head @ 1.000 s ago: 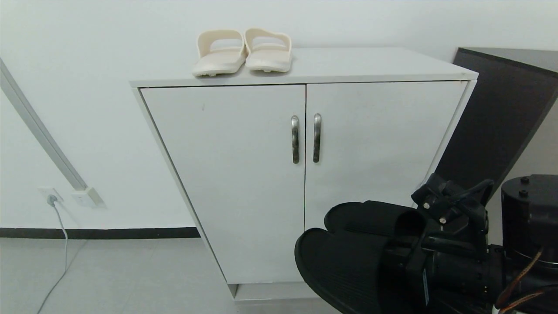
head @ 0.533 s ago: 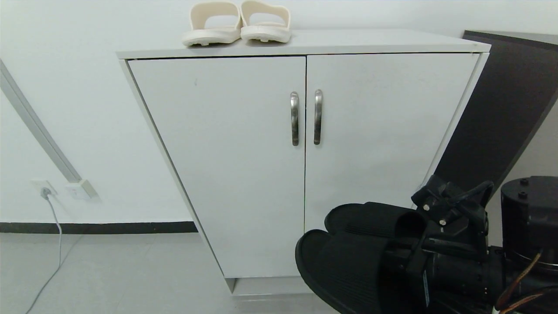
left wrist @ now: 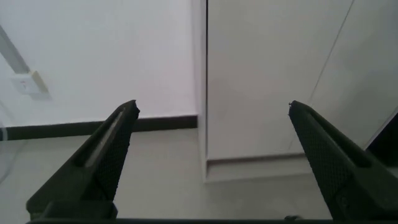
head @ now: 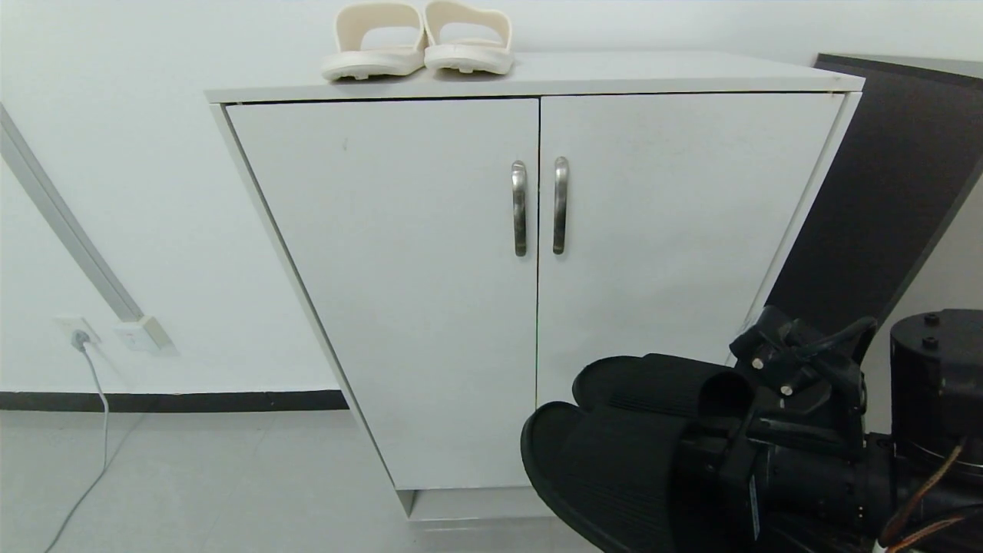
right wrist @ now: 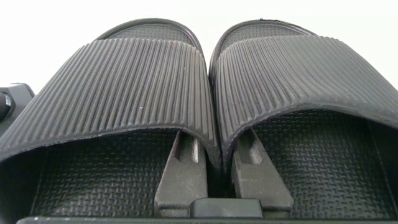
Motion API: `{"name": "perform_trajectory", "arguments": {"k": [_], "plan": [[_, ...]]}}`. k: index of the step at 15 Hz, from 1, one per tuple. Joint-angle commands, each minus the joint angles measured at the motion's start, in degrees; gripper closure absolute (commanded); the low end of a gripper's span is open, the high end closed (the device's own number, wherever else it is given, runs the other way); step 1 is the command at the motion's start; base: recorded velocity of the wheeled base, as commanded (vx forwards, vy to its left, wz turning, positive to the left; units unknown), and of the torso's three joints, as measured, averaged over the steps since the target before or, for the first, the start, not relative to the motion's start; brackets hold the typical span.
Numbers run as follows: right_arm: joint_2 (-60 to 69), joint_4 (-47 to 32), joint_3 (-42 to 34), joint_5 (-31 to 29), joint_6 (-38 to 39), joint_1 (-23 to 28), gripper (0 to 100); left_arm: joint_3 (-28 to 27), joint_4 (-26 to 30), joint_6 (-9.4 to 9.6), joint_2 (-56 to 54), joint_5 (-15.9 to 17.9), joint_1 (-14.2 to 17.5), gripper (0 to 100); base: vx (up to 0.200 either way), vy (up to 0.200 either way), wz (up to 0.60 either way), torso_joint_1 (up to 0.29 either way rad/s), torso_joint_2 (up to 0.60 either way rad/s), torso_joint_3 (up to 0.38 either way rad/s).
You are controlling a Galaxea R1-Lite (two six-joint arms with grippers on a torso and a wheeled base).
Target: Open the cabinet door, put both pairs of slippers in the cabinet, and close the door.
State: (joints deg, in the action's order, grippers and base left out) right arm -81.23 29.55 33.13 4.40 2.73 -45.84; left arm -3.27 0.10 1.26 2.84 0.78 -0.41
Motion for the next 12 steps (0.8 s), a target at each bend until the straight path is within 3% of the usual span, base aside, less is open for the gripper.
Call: {"name": "perform_trajectory", "arguments": {"k": [1,2,4,7,9,11,12], "plan": [[-0.1,0.0,-0.4,0.1,0.0,0.0,100,-10.2,-0.4,-6.09,13.0,4.8,-2.0,0,0.000,0.000,0.00,0.000,0.00,0.000],[-0.2,0.1,-0.4,0.2,0.0,0.0,100,-10.8,-1.5,-6.09,17.9,6.9,-2.2,0,0.000,0.000,0.00,0.000,0.00,0.000],[-0.2,0.0,-0.5,0.3,0.0,0.0,100,-10.5,-15.1,-6.44,33.5,12.0,-4.6,0,0.000,0.000,0.00,0.000,0.00,0.000],[-0.3,0.0,-0.5,0.3,0.0,0.0,100,-12.8,-28.7,-6.44,46.7,13.8,-11.1,0,0.000,0.000,0.00,0.000,0.00,0.000],[-0.2,0.0,-1.0,0.3,-0.9,-0.1,100,-15.8,-33.2,-6.44,52.9,13.8,-16.6,0,0.000,0.000,0.00,0.000,0.00,0.000],[-0.2,0.1,-1.0,0.3,-1.9,-0.1,100,-19.6,-33.8,-6.88,56.3,13.6,-21.1,0,0.000,0.000,0.00,0.000,0.00,0.000],[-0.2,0.1,-1.0,0.3,-1.9,-0.1,100,-22.4,-33.8,-8.29,58.2,13.5,-24.0,0,0.000,0.000,0.00,0.000,0.00,0.000]]}}
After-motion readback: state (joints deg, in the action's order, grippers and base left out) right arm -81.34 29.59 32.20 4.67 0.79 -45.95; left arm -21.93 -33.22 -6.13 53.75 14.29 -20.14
